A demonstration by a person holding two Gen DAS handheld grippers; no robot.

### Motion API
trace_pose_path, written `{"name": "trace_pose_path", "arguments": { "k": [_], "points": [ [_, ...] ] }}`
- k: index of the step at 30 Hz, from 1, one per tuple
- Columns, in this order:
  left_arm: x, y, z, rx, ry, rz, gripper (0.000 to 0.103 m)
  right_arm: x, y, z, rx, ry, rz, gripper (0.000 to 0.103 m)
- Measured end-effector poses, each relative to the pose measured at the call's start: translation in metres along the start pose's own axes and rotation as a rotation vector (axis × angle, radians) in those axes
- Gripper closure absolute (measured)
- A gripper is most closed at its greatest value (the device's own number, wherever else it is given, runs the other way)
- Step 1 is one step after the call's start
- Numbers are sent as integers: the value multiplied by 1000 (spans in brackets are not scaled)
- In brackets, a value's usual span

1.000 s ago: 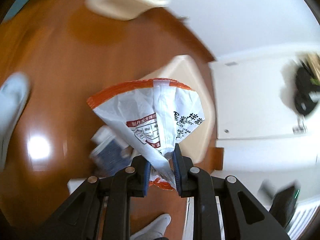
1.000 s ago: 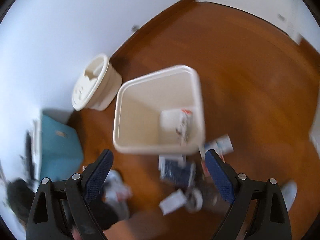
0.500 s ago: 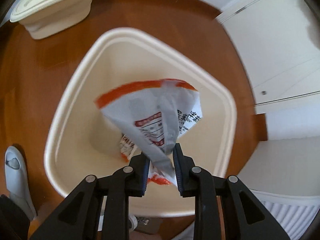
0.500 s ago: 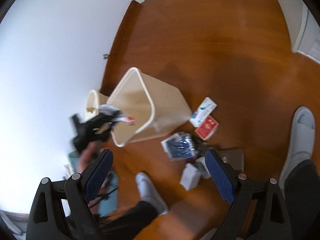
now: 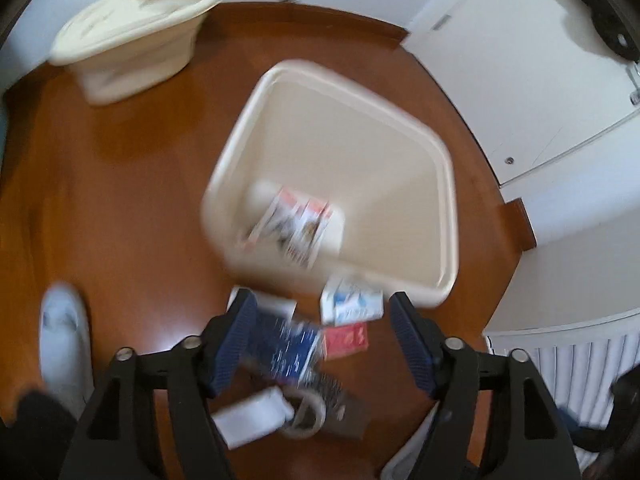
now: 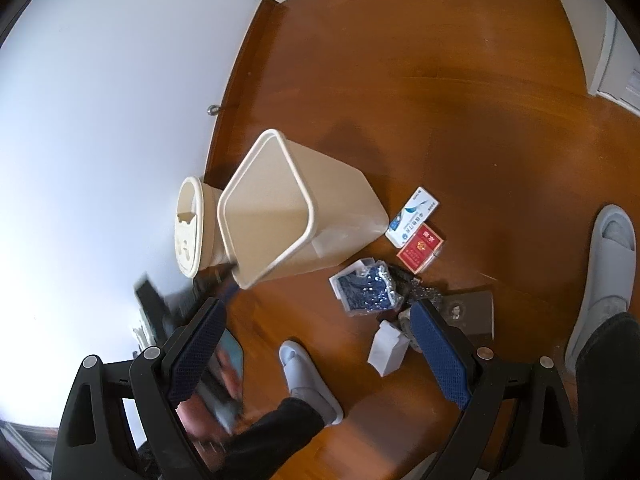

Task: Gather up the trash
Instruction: 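Grasp the blue glove in plastic bag with the left gripper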

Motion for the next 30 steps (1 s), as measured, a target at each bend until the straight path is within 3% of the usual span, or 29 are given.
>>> {"name": "trace_pose_path", "arguments": {
  "k": [5, 8, 16, 30],
  "points": [
    [-80, 94, 50, 388, 179, 42, 24, -8, 4, 8, 8, 30, -6, 8],
    [-130, 124, 65, 524, 237, 38, 24, -8, 0, 9, 6, 34, 3, 8],
    [-191, 143, 58, 551, 264, 64, 24, -14, -10, 5, -27, 60, 17, 8],
    [-218, 135, 57, 571, 263, 115, 24, -28, -9, 16, -26, 120, 33, 8]
  ]
}}
Point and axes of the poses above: each gripper's, at about its wrist camera, not at the fingertips, and x roughly against the way its jaws point, y to its left, z to its underside, the point moved 1 cm from there along -x, roughly the way its jaws point, and after that the axes turned 8 degrees about x, right-handed, at the moved point
